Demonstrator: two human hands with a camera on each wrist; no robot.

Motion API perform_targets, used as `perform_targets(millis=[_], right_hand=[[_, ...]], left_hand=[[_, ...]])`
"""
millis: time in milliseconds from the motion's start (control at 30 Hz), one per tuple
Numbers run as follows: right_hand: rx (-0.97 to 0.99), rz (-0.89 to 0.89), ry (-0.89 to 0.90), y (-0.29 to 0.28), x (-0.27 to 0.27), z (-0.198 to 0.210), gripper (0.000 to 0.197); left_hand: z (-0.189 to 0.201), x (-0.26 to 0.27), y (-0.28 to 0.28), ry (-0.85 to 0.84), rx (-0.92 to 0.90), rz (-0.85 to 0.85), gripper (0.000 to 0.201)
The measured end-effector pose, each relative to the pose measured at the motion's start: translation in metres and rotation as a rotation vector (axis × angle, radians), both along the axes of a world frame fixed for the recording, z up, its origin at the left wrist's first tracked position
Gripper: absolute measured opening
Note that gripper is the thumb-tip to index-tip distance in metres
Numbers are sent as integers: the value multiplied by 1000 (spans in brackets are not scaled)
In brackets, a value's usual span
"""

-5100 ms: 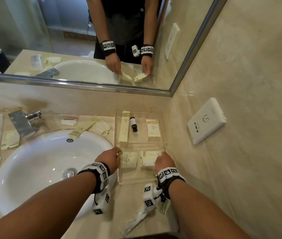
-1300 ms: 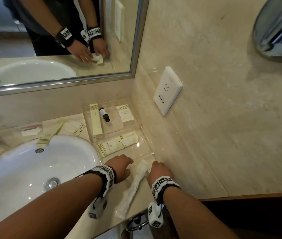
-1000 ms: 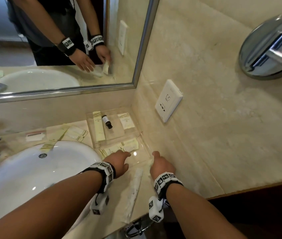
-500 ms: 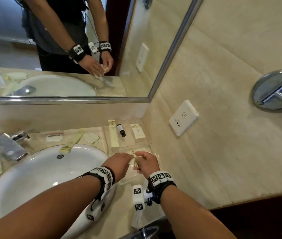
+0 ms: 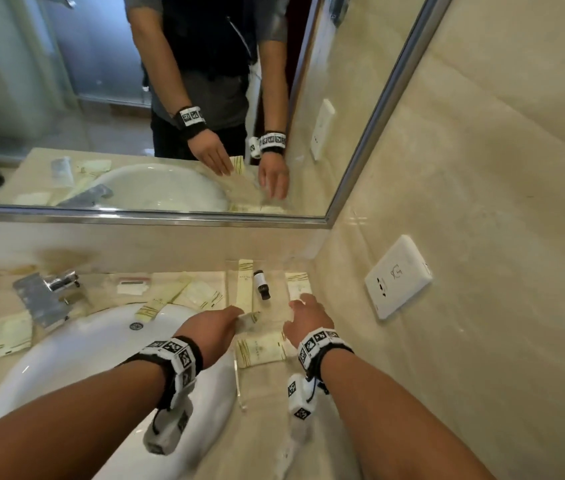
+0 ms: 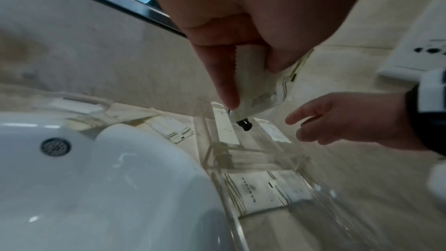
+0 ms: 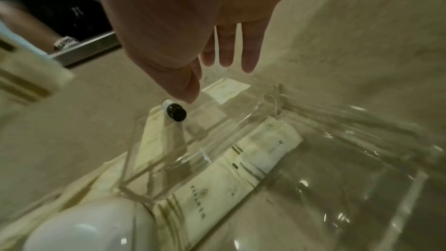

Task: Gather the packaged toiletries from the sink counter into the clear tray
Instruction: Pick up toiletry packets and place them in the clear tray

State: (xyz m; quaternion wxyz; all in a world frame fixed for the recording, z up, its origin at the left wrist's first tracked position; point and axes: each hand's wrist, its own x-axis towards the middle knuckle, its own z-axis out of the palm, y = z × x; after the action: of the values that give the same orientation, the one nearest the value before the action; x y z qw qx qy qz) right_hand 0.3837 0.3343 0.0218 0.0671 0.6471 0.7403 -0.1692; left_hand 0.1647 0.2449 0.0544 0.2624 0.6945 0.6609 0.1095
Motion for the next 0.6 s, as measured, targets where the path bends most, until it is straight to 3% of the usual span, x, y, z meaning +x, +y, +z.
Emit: perform_targets(millis=[167,300,467,600], right_hand=[[-113,128,-144,42,7,-26,85],[-143,168,-198,60,13,-49,93],[61,220,-266,49,21,-61,75],[149,243,-306,43,26,-65,55]], left_hand=[[-13,9,-3,-26,14,3,28],[-20,13,-6,1,95,50,29],[-26,20,-7,87,96,82,29],[-30,28,-1,58,105,67,27]])
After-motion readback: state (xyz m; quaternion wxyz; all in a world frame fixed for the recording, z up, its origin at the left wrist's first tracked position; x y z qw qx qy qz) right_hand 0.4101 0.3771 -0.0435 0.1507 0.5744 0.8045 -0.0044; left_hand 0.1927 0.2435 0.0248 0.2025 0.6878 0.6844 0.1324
